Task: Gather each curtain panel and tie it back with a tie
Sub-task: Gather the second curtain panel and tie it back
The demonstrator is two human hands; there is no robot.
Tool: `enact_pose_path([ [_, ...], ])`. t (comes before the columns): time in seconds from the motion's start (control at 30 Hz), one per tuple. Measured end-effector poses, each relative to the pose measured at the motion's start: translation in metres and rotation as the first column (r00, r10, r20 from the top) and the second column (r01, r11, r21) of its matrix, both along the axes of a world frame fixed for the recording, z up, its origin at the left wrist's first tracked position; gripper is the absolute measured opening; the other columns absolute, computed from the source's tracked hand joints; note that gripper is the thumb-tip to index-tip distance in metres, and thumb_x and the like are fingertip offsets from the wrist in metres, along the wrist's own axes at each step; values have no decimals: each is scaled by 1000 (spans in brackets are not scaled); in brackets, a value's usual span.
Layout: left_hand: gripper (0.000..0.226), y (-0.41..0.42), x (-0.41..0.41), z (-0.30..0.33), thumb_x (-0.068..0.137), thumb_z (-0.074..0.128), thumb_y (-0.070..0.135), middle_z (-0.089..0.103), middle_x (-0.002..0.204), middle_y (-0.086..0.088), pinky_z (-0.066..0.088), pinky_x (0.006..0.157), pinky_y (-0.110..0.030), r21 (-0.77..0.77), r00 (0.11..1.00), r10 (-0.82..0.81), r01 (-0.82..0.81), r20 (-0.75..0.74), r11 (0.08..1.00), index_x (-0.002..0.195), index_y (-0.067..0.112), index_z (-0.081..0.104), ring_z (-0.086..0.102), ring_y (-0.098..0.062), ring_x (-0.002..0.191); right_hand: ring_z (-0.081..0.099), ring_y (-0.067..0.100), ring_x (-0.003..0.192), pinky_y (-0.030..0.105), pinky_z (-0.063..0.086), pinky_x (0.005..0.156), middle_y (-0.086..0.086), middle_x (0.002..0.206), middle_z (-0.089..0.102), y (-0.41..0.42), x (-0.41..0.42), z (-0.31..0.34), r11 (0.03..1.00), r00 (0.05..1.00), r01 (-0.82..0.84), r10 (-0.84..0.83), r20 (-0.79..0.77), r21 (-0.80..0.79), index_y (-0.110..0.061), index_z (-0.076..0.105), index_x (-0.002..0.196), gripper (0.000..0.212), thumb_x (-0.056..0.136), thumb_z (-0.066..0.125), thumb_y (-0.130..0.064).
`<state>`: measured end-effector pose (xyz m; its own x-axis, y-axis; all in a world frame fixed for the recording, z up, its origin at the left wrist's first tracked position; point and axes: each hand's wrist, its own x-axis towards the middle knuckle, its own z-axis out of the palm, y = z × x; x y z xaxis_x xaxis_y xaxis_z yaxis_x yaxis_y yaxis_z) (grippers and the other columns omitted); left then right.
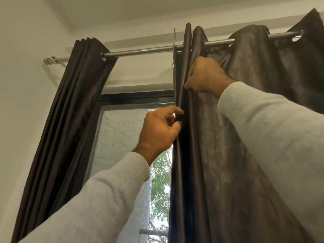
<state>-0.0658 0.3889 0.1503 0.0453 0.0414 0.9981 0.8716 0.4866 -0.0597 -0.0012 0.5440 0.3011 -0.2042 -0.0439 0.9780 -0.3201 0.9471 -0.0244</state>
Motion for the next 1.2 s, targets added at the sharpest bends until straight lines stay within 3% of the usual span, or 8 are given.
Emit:
enact_pose_path([
  [0.13, 37, 10, 0, 2, 90, 78, 10, 64, 86, 26, 62, 81, -29, -78, 995, 13, -21, -102, 997, 124, 24, 81, 64, -1, 75, 74, 16, 71, 31, 61, 62, 5, 86, 75, -1, 9, 4, 1000, 992, -11, 11, 122, 1, -9, 75, 105, 26, 85, 84, -24],
  [0.3, 35, 24, 1, 7, 88, 73, 10, 67, 83, 11, 61, 80, -34, -123, 990, -7, -10, -144, 992, 119, 21, 84, 66, -9, 76, 62, 11, 51, 18, 48, 41, 3, 72, 70, 7, 18, 0, 998, 971, -56, 60, 231, -23, -2, 77, 106, 21, 87, 78, -13],
  [0.57, 23, 42, -4, 8, 93, 69, 33, 74, 78, 6, 59, 69, -35, -47, 997, -23, 19, -73, 999, 89, 17, 86, 68, -9, 73, 69, 17, 62, 29, 57, 66, 8, 85, 79, 45, 7, -12, 943, 935, -255, 297, 196, -213, -7, 77, 98, 28, 91, 81, -35],
  [0.73, 1, 37, -12, 4, 90, 83, 21, 74, 74, 14, 61, 68, -26, -7, 999, 30, -30, -25, 1000, 90, 21, 84, 70, -2, 69, 60, 46, 126, 51, 52, 101, 24, 148, 47, 113, -5, -16, 831, 949, 286, -314, 22, -477, -4, 51, 144, 76, 87, 76, -48],
  [0.83, 10, 34, -11, 1, 88, 83, 12, 70, 71, 16, 50, 63, -9, 6, 1000, -14, 14, 3, 1000, 92, 21, 81, 66, 1, 65, 60, 49, 126, 56, 51, 103, 26, 147, 49, 146, -16, -22, 755, 946, 316, -297, 130, -574, -1, 53, 142, 84, 79, 80, -48],
  [0.97, 9, 31, -12, -1, 89, 82, 15, 71, 74, 11, 61, 66, -22, 1, 1000, -4, 4, -4, 1000, 92, 22, 78, 68, -6, 67, 67, 47, 119, 54, 56, 96, 26, 129, 68, 145, -20, -19, 732, 958, 270, -267, 102, -626, 0, 70, 123, 46, 84, 75, -24],
  [1.1, 12, 36, -13, -6, 93, 79, 12, 69, 72, 14, 60, 64, -22, -62, 1000, -22, 21, -15, 998, 96, 23, 75, 68, -6, 65, 71, 32, 98, 39, 59, 87, 12, 101, 75, 56, -26, -11, 995, 998, 1, -7, -57, -102, -10, 79, 102, 17, 93, 72, -22],
  [1.2, 18, 30, -14, -4, 93, 76, 8, 67, 69, 12, 61, 64, -26, -48, 998, -41, 39, -42, 998, 100, 23, 70, 67, -10, 62, 55, 4, 65, 15, 44, 66, -10, 67, 58, 5, -30, 1, 968, 987, -163, 160, 34, 191, -20, 71, 68, 28, 96, 73, -20],
])
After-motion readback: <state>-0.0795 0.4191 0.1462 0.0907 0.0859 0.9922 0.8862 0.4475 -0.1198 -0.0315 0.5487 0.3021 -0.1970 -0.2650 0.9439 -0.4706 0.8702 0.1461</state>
